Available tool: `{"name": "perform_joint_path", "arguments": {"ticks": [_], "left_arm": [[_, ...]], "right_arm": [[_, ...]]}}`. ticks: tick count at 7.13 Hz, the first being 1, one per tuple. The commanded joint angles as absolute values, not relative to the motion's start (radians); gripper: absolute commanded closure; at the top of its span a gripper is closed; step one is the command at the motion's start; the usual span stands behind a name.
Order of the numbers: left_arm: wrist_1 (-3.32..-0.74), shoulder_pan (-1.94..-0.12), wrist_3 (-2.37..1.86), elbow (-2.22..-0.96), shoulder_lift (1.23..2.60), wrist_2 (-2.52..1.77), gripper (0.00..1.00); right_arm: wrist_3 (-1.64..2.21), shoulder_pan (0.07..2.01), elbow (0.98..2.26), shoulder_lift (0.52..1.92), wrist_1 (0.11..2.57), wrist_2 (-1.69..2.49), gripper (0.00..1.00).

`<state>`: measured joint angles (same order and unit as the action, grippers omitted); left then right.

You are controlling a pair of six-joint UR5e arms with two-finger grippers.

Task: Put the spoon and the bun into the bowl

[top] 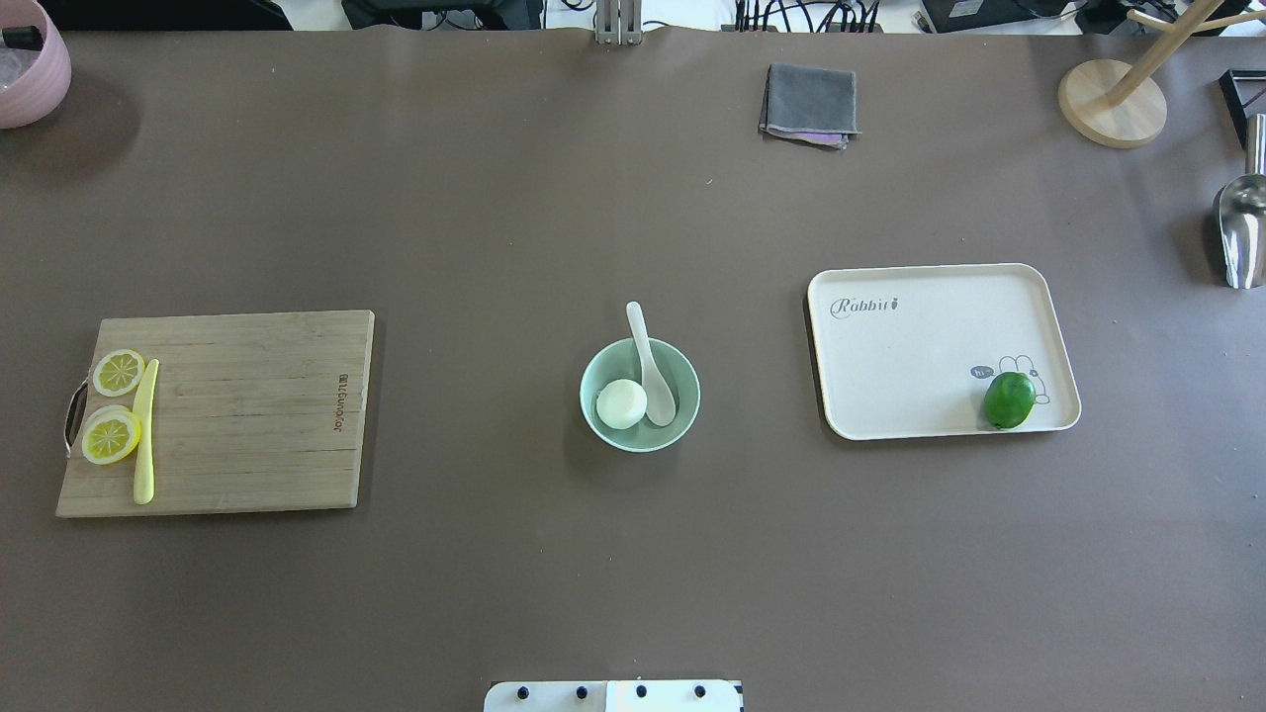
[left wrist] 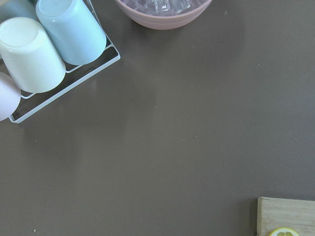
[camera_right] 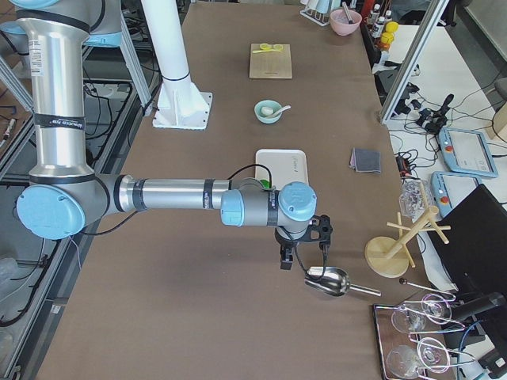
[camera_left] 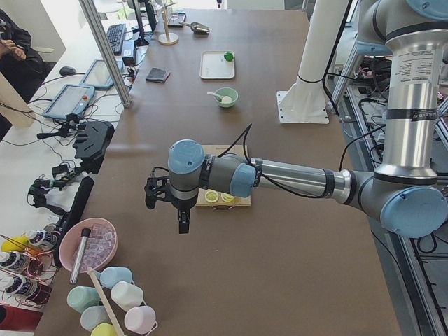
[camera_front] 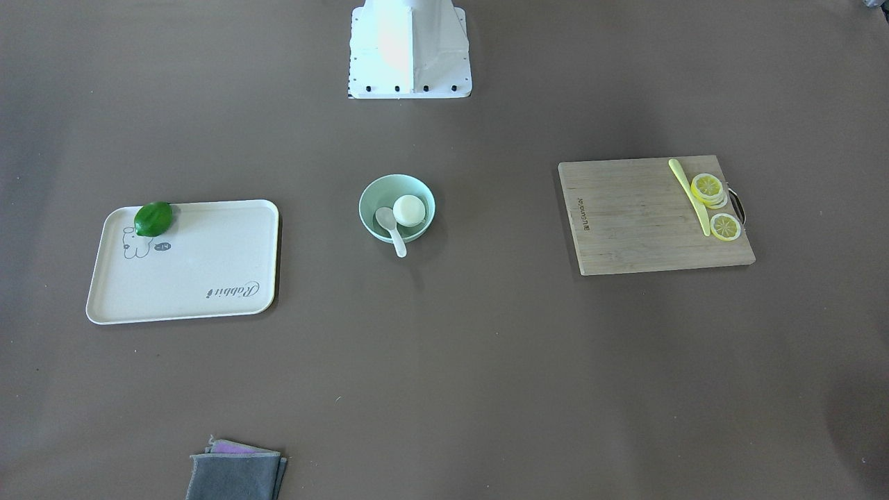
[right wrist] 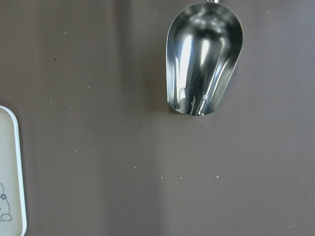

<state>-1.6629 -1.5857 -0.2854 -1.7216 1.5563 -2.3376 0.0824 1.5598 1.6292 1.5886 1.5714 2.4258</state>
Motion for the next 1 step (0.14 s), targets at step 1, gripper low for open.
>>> {"name": "perform_joint_path", "arguments": {"ticks": [1], "left_arm": [[-1.669,-1.586,-0.285,-1.71,1.548,-2.339,0.02]], "right_arm": [[0.083,1.56,1.629,1.588,1.572,2.43,0.0]]}}
